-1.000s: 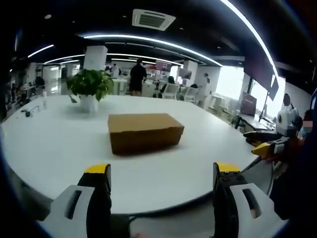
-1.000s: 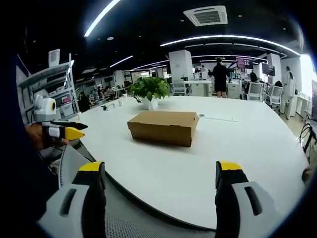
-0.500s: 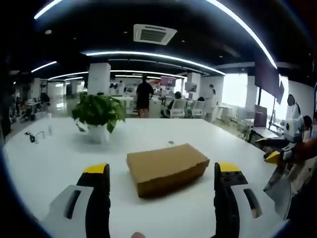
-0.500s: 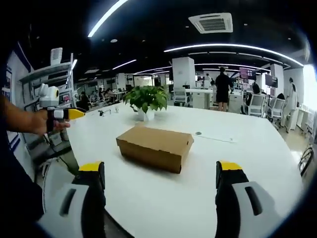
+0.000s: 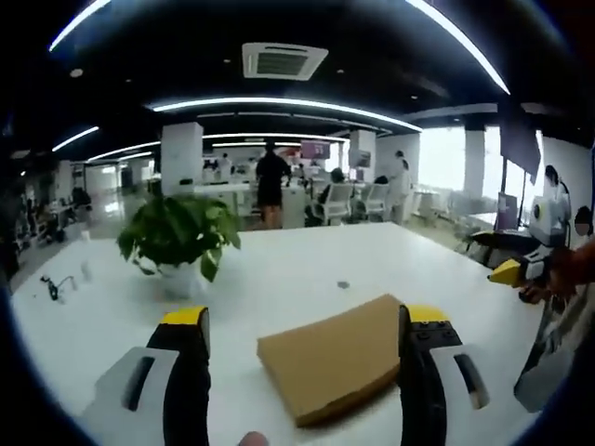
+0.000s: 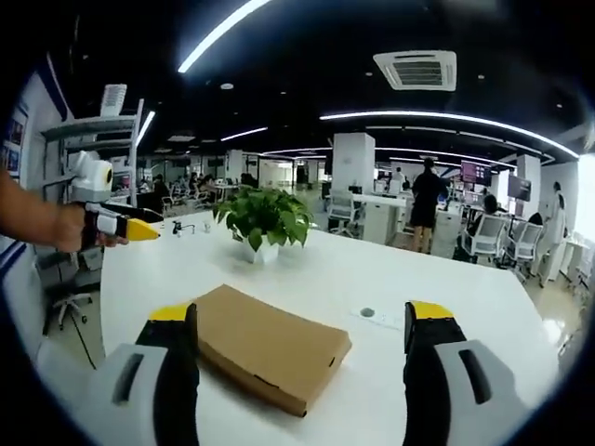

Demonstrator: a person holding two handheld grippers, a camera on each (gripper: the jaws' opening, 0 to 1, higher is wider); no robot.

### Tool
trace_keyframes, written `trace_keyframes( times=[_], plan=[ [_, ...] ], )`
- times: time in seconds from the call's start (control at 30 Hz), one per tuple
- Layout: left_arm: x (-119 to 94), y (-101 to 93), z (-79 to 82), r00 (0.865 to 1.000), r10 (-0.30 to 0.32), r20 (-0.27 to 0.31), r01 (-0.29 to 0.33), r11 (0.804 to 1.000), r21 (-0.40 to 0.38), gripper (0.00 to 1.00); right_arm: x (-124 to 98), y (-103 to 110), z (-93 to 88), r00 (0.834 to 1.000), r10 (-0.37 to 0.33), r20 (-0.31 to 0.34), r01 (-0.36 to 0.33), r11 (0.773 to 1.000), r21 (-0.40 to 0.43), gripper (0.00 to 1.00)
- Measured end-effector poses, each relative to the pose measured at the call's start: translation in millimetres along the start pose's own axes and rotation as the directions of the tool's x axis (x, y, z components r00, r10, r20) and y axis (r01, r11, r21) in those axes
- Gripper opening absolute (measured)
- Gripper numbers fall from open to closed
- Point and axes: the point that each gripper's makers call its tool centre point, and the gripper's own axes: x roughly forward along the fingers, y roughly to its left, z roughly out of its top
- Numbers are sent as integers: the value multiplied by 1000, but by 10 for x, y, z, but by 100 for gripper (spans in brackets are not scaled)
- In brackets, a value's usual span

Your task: Operate the shoe box by opening the lid, removing the specified soft item, and placing it in the target area until the item is outside and the box remains undamaged.

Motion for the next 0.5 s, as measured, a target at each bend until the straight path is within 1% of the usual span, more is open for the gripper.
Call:
trace_keyframes(
  times=[0.03, 0.07, 0.13, 0.17, 0.2, 0.23, 0.27, 0.3, 0.37, 0.47, 0.5],
  plan=[
    [36, -5, -59, 1000, -5, -12, 5, 1000, -9, 85, 63, -7, -31, 1000, 1, -3, -1, 1000, 2, 87],
    [52, -6, -100, 1000, -5, -27, 5, 1000, -19, 85, 154, -18, -116, 1000, 4, -27, -3, 1000, 17, 87],
    [154, -12, -256, 998, -15, -60, 13, 999, -35, 85, 295, -45, -226, 999, 6, -44, -4, 999, 41, 87],
    [210, -20, -367, 995, -21, -93, 16, 998, -56, 84, 348, -53, -286, 998, 7, -61, -4, 999, 51, 87],
    [260, -13, -427, 995, -23, -102, 17, 998, -56, 84, 426, -57, -366, 997, 4, -80, 1, 998, 68, 86],
    [322, -5, -549, 990, -25, -139, 16, 998, -67, 84, 475, -60, -416, 996, 2, -91, 6, 997, 80, 86],
    [366, 7, -609, 987, -22, -156, 11, 998, -67, 83, 528, -60, -449, 996, 1, -93, 8, 996, 90, 86],
    [450, 12, -654, 988, -29, -155, 17, 997, -75, 84, 606, -54, -508, 995, 0, -101, 10, 995, 103, 86],
    [553, 27, -735, 984, -30, -176, 13, 995, -96, 84, 731, -32, -595, 994, 5, -112, 7, 994, 112, 86],
    [688, 25, -792, 981, -38, -189, 18, 994, -107, 84, 865, -26, -753, 989, 14, -145, 7, 990, 139, 86],
    [722, 23, -800, 981, -42, -188, 22, 994, -108, 84, 906, -30, -797, 988, 14, -156, 8, 990, 138, 86]
  ],
)
